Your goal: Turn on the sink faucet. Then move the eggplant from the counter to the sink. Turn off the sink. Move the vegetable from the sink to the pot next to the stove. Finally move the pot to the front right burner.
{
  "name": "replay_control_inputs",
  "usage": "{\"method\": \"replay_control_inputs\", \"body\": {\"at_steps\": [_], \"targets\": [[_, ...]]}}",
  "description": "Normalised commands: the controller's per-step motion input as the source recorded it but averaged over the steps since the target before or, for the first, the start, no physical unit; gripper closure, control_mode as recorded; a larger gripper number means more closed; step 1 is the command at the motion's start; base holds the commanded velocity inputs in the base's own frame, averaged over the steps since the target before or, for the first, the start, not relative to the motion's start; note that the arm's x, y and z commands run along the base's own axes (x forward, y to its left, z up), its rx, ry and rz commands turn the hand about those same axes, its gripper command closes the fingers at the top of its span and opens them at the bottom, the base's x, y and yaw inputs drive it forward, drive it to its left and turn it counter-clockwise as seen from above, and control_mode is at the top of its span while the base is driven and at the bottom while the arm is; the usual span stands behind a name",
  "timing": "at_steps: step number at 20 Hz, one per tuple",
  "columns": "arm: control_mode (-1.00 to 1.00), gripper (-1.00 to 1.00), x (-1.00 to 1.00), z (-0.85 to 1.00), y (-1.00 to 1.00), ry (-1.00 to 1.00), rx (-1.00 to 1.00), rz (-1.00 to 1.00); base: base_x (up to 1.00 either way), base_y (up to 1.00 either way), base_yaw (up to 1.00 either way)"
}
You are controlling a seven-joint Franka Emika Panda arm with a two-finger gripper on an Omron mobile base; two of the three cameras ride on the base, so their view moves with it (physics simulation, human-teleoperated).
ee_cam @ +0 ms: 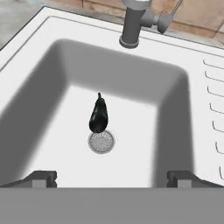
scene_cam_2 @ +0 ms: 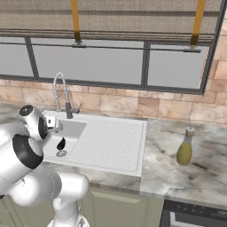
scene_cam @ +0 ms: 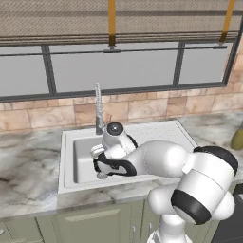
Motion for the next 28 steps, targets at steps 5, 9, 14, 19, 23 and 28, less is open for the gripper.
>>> {"method": "replay_control_inputs", "body": {"at_steps": [5,9,14,19,23,28], "targets": [[-1.00,-1.00,0.22,-0.36,0.17,0.01,0.00,-0.09,0.00,0.00,0.00],[-1.00,-1.00,0.25,-0.29,0.07,0.04,0.00,-0.04,0.00,0.00,0.00],[-1.00,-1.00,0.27,-0.27,0.08,0.02,0.00,-0.03,0.00,0.00,0.00],[-1.00,-1.00,0.24,-0.36,0.14,0.00,0.00,-0.05,0.00,0.00,0.00],[-1.00,-1.00,0.16,-0.38,0.14,0.00,0.00,-0.05,0.00,0.00,0.00],[-1.00,-1.00,0.13,-0.37,0.11,0.01,0.00,-0.05,0.00,0.00,0.00]]}}
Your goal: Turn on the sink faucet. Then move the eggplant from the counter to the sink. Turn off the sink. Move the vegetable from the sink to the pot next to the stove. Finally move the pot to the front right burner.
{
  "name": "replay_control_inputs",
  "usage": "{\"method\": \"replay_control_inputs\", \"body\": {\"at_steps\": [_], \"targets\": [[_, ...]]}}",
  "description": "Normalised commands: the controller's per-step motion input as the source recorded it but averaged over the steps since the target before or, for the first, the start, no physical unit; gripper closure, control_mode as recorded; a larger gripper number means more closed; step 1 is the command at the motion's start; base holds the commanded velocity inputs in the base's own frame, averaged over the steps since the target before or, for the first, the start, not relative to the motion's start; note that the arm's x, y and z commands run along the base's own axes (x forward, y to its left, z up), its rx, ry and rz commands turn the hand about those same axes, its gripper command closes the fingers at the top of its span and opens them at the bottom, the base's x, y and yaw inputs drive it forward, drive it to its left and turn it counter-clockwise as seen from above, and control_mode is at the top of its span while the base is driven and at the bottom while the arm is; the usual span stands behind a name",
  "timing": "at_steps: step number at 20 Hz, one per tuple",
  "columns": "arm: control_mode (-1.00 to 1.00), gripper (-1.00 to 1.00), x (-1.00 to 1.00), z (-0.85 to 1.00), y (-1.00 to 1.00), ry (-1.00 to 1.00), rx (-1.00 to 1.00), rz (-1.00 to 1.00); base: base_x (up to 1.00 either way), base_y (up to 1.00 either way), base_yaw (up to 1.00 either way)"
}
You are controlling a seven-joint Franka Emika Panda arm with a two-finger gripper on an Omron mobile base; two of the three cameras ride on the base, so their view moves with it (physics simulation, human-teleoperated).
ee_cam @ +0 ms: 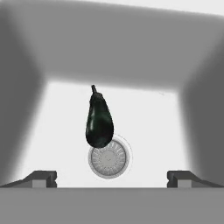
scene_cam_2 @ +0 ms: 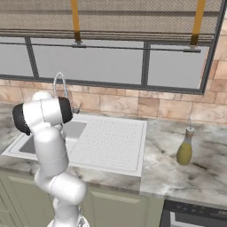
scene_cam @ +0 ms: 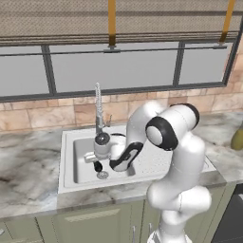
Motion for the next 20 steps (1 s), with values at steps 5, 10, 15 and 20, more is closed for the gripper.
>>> {"method": "replay_control_inputs", "body": {"at_steps": [5,10,15,20], "targets": [[-1.00,-1.00,0.19,-0.28,0.01,0.05,0.00,-0.01,0.00,0.00,0.00],[-1.00,-1.00,0.34,-0.12,0.05,0.08,0.00,0.00,0.00,0.00,0.00],[-1.00,-1.00,0.44,-0.03,0.15,0.08,0.00,-0.01,0.00,0.00,0.00],[-1.00,-1.00,0.47,0.00,0.22,0.10,0.00,-0.03,0.00,0.00,0.00]]}}
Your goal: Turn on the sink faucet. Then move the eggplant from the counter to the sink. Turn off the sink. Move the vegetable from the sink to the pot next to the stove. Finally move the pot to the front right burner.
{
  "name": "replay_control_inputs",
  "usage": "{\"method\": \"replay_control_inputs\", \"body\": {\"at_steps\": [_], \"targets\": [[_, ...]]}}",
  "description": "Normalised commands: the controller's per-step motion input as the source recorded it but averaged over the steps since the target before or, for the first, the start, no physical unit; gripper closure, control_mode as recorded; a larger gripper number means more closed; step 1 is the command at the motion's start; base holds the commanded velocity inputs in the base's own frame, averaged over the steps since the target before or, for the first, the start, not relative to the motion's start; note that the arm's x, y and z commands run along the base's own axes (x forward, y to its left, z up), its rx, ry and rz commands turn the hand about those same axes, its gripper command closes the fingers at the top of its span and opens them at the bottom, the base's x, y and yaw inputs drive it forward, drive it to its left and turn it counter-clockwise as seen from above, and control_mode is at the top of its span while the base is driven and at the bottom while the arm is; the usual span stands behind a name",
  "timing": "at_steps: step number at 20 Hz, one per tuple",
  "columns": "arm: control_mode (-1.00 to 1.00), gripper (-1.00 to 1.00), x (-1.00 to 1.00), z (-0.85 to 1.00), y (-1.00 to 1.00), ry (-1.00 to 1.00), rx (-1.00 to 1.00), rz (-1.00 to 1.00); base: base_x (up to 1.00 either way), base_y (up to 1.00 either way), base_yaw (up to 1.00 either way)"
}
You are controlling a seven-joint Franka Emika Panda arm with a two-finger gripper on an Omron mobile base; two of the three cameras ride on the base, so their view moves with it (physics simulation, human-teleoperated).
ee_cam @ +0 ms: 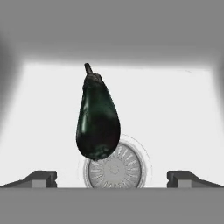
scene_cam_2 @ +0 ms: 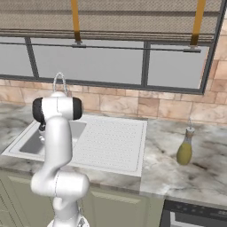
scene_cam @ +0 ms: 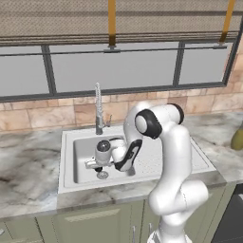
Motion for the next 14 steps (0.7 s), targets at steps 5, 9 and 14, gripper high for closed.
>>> {"method": "replay_control_inputs", "body": {"at_steps": [5,9,14], "targets": [[-1.00,-1.00,0.45,-0.03,0.17,0.11,0.00,-0.02,0.00,0.00,0.00],[-1.00,-1.00,0.43,-0.10,0.10,0.09,0.00,0.00,0.00,0.00,0.00],[-1.00,-1.00,0.26,-0.18,0.09,0.09,0.00,0.00,0.00,0.00,0.00]]}}
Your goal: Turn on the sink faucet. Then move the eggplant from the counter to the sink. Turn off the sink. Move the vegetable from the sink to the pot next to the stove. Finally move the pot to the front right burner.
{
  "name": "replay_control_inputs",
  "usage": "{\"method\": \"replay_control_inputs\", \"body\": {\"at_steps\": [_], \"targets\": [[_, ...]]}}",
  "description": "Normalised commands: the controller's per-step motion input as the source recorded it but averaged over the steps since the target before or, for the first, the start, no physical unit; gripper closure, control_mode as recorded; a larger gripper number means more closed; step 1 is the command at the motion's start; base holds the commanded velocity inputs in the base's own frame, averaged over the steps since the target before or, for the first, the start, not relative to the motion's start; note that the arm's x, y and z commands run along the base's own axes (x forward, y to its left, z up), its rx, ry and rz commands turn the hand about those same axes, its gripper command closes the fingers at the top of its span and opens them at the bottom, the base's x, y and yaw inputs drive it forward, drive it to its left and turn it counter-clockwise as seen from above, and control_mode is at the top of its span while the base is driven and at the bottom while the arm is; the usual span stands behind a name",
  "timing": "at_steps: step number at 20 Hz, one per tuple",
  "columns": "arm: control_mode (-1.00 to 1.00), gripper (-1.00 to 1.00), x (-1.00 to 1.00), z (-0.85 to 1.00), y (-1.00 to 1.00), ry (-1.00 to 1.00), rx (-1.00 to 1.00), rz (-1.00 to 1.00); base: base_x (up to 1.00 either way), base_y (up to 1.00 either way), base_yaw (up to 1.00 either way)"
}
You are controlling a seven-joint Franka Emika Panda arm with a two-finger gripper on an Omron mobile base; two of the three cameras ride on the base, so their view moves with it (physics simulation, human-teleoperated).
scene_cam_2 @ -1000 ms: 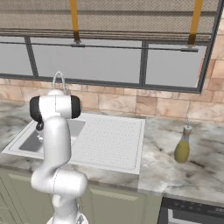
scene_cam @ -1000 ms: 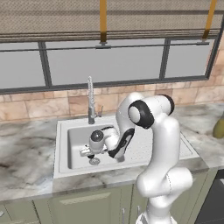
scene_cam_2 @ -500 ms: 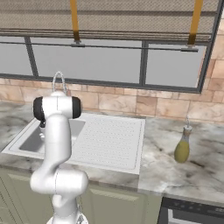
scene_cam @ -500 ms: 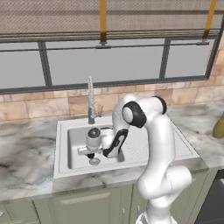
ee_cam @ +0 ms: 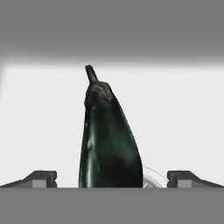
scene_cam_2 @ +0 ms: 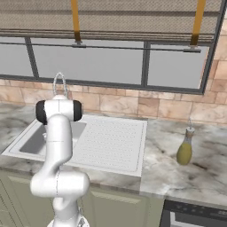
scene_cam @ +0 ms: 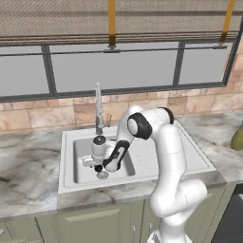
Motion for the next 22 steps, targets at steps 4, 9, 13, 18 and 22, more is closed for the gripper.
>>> {"method": "replay_control_inputs", "body": {"at_steps": [4,9,13,18,22], "targets": [[-1.00,-1.00,0.17,-0.22,0.01,0.06,0.00,0.00,0.00,0.00,0.00],[-1.00,-1.00,0.09,-0.28,0.00,0.03,0.00,0.00,0.00,0.00,0.00],[-1.00,1.00,-0.07,-0.36,0.05,0.04,0.00,0.00,0.00,0.00,0.00],[-1.00,1.00,-0.05,-0.21,0.06,0.00,0.00,0.00,0.00,0.00,0.00],[-1.00,1.00,-0.01,0.06,0.03,0.00,0.02,0.00,0.00,0.00,0.00]]}}
